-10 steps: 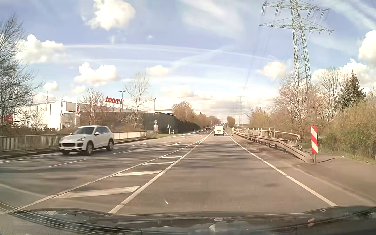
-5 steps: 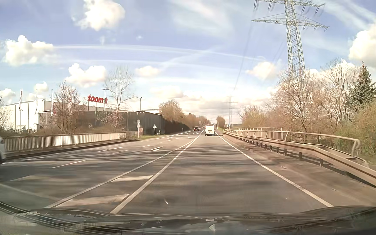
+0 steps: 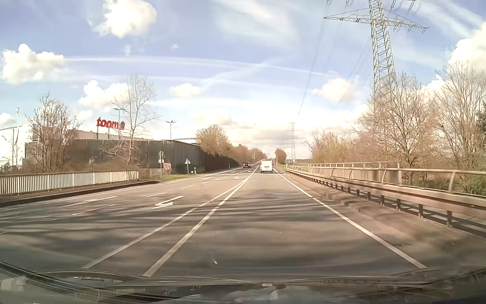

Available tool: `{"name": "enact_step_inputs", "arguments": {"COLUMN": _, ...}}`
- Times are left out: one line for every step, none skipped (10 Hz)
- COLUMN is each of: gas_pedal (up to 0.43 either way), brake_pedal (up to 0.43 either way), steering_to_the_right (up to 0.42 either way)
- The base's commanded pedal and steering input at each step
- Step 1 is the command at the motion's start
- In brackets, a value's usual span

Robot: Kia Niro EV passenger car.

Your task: Follow the waypoints while adhering to traffic rules and regulations

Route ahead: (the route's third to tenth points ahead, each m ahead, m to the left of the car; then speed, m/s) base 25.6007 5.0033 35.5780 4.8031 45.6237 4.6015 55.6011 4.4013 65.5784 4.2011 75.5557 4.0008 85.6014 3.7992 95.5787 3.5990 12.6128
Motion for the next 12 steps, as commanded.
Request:
{"name": "enact_step_inputs", "arguments": {"gas_pedal": 0.287, "brake_pedal": 0.000, "steering_to_the_right": 0.005}}
{"name": "enact_step_inputs", "arguments": {"gas_pedal": 0.287, "brake_pedal": 0.000, "steering_to_the_right": 0.005}}
{"name": "enact_step_inputs", "arguments": {"gas_pedal": 0.287, "brake_pedal": 0.000, "steering_to_the_right": 0.005}}
{"name": "enact_step_inputs", "arguments": {"gas_pedal": 0.287, "brake_pedal": 0.000, "steering_to_the_right": 0.005}}
{"name": "enact_step_inputs", "arguments": {"gas_pedal": 0.287, "brake_pedal": 0.000, "steering_to_the_right": 0.005}}
{"name": "enact_step_inputs", "arguments": {"gas_pedal": 0.287, "brake_pedal": 0.000, "steering_to_the_right": 0.005}}
{"name": "enact_step_inputs", "arguments": {"gas_pedal": 0.287, "brake_pedal": 0.000, "steering_to_the_right": 0.004}}
{"name": "enact_step_inputs", "arguments": {"gas_pedal": 0.287, "brake_pedal": 0.000, "steering_to_the_right": 0.005}}
{"name": "enact_step_inputs", "arguments": {"gas_pedal": 0.287, "brake_pedal": 0.000, "steering_to_the_right": 0.005}}
{"name": "enact_step_inputs", "arguments": {"gas_pedal": 0.299, "brake_pedal": 0.000, "steering_to_the_right": 0.003}}
{"name": "enact_step_inputs", "arguments": {"gas_pedal": 0.299, "brake_pedal": 0.000, "steering_to_the_right": 0.003}}
{"name": "enact_step_inputs", "arguments": {"gas_pedal": 0.299, "brake_pedal": 0.000, "steering_to_the_right": 0.001}}
